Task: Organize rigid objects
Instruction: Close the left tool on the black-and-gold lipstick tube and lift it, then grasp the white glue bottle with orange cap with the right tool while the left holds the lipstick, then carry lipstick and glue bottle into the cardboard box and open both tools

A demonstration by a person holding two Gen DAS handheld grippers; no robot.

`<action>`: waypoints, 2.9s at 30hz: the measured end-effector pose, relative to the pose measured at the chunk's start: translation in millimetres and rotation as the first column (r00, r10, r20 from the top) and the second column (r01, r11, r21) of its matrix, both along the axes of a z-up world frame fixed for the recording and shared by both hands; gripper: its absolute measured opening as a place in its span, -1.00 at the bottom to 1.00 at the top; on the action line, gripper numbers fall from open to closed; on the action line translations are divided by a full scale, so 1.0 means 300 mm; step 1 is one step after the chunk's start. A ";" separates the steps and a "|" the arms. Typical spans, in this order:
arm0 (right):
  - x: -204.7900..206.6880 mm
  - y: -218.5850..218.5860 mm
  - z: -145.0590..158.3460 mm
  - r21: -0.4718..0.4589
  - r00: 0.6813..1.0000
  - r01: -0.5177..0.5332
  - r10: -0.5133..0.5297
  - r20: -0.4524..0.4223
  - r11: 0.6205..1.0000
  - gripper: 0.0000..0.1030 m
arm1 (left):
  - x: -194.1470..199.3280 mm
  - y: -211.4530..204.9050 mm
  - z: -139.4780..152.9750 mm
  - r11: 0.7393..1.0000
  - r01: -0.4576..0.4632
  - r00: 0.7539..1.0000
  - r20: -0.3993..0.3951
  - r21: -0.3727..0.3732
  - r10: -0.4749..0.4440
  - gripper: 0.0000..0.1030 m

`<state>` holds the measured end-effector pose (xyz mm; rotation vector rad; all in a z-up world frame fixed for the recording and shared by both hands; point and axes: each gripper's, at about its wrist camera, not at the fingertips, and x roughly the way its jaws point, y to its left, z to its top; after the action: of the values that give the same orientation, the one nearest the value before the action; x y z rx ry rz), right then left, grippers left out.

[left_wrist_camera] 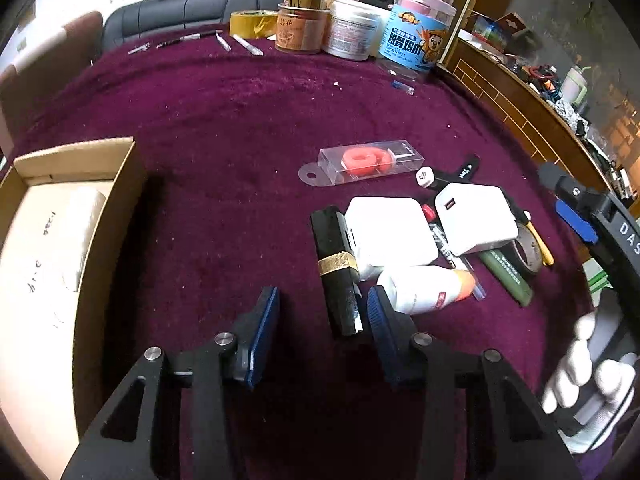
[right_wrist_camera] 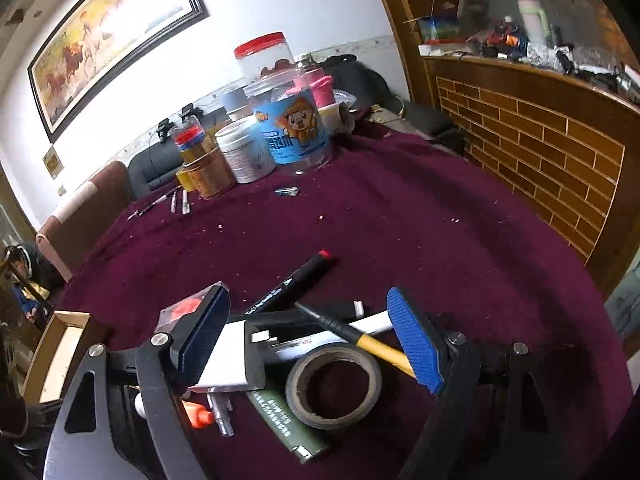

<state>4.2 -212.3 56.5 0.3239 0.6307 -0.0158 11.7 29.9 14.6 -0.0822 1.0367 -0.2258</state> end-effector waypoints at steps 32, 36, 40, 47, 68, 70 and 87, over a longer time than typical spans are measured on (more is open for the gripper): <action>0.029 -0.005 -0.043 -0.018 0.998 0.023 -0.024 -0.054 1.000 0.57 | -0.017 0.031 0.013 0.998 -0.043 0.999 0.022 -0.044 0.044 -0.73; 0.033 -0.002 -0.049 -0.046 0.998 0.033 -0.035 -0.059 0.998 0.57 | -0.098 0.083 0.096 0.990 -0.031 0.998 0.055 -0.140 0.039 -0.73; 0.026 -0.013 -0.048 -0.072 0.996 0.069 -0.073 -0.055 0.995 0.57 | -0.188 0.116 0.179 0.990 -0.010 0.990 0.136 -0.138 0.029 -0.73; -0.085 0.059 0.051 -0.084 0.999 -0.009 0.012 0.034 0.996 0.58 | -0.298 0.228 0.217 0.987 -0.008 0.987 0.159 -0.162 0.034 -0.73; -0.043 0.560 -0.117 -0.474 0.826 -0.564 0.453 -0.336 0.676 -0.11 | -0.409 0.425 0.216 0.957 -0.076 0.978 0.165 -0.282 0.126 -0.73; -0.032 0.558 -0.134 -0.452 0.819 -0.572 0.445 -0.362 0.685 -0.19 | -0.418 0.427 0.216 0.957 -0.075 0.978 0.167 -0.282 0.125 -0.72; -0.068 0.582 -0.143 -0.210 0.790 -0.571 0.461 -0.405 0.794 -0.51 | -0.465 0.469 0.219 0.948 -0.087 0.975 0.167 -0.307 0.143 -0.72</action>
<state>-16.2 -37.7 13.7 -0.1933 1.0300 0.3692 -127.8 170.7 80.2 -0.3880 0.8006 -0.2767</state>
